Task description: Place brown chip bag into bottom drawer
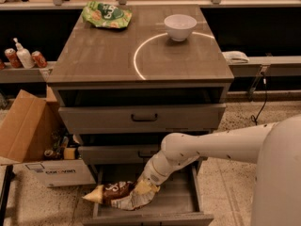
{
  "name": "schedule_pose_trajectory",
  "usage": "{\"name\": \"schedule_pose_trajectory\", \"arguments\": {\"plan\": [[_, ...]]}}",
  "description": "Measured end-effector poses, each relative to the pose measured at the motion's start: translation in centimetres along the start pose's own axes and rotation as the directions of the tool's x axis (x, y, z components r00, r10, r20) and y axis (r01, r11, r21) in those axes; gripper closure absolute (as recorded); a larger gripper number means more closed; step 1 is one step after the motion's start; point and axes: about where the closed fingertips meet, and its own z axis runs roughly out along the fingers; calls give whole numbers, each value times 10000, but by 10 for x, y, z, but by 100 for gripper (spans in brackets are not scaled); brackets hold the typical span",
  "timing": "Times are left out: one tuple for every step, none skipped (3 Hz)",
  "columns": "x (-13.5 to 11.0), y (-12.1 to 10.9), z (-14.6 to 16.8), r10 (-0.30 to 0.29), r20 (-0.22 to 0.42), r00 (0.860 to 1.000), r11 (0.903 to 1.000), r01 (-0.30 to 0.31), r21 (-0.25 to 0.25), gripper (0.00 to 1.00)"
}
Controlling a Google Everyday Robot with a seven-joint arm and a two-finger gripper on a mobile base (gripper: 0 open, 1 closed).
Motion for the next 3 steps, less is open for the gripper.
{"name": "schedule_pose_trajectory", "arguments": {"plan": [[0,0,0,0,0,10000,10000,0,0,100],[11,-11,12,470,-298,9985,9982,-458,395,100],[44,-39,41,1458,-853,9856,9818,-1336,1347,100]]}}
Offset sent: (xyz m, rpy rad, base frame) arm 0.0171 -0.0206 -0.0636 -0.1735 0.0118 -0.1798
